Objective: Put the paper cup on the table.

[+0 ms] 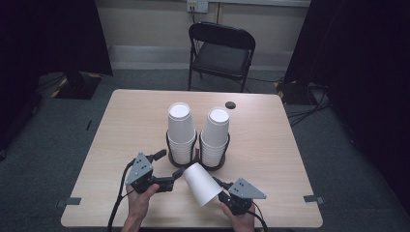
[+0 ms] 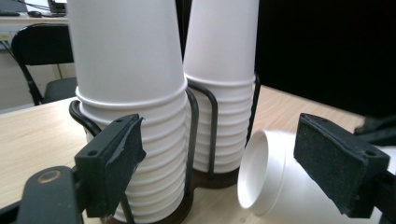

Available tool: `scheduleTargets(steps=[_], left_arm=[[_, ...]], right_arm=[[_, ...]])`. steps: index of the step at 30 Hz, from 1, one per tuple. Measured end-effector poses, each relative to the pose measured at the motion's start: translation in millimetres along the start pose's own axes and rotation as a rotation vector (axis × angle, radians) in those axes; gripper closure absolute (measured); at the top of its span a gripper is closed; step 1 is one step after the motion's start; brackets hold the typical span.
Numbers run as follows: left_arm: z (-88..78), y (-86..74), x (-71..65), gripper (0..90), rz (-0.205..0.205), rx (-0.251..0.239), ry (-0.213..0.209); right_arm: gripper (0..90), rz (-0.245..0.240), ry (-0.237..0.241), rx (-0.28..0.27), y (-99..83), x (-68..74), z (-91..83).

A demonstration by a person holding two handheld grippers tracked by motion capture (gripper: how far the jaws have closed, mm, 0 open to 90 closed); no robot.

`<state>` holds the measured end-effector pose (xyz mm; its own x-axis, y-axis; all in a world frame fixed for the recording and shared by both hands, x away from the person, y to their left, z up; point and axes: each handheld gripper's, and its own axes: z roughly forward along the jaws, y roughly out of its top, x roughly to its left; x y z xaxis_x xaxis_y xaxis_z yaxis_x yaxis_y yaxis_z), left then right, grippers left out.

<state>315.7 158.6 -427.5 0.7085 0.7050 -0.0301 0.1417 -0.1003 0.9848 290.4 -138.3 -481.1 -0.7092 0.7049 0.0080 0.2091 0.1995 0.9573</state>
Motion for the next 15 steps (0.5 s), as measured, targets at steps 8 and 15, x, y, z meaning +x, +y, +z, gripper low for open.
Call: scheduleTargets(steps=[8,15], left_arm=[[9.2,-6.2,-14.9,15.7,0.159,0.074,0.040],[14.5,-14.5,-22.6,16.3,0.242,0.114,0.023]], right_arm=[[86.0,0.012,-0.010,0.032,1.1,-9.8,-7.9],[86.0,0.029,0.003,0.034,5.1,-19.8,-17.4]])
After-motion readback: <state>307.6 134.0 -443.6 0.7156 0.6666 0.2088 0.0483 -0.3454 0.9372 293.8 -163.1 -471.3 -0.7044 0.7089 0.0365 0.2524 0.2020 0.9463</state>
